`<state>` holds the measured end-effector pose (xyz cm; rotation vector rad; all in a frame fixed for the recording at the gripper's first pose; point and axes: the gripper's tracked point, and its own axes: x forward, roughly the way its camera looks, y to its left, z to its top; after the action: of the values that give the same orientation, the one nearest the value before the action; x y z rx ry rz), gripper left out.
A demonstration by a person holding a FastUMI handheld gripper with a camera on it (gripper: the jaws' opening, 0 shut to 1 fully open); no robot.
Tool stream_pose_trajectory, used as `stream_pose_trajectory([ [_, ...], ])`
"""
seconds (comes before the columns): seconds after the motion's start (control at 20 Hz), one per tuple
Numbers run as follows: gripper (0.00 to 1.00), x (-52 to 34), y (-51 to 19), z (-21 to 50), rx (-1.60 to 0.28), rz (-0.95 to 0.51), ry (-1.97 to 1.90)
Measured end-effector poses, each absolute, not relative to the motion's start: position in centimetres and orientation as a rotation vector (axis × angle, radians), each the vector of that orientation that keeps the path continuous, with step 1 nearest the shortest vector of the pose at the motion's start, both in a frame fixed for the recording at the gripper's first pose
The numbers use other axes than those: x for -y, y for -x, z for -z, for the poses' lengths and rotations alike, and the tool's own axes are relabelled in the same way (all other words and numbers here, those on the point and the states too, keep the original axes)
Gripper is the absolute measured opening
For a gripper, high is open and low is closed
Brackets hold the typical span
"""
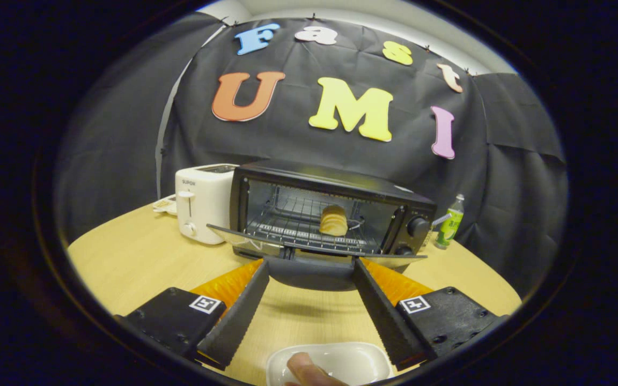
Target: Open the toaster oven, put the food inside, and close the toaster oven door.
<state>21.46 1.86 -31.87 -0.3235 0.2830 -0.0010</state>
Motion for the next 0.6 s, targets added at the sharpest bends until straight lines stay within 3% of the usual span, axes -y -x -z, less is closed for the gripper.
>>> stream_pose_trajectory([
  [0.6, 1.00, -2.5, -19.3, 25.8, -0.138, -0.029, 0.288],
])
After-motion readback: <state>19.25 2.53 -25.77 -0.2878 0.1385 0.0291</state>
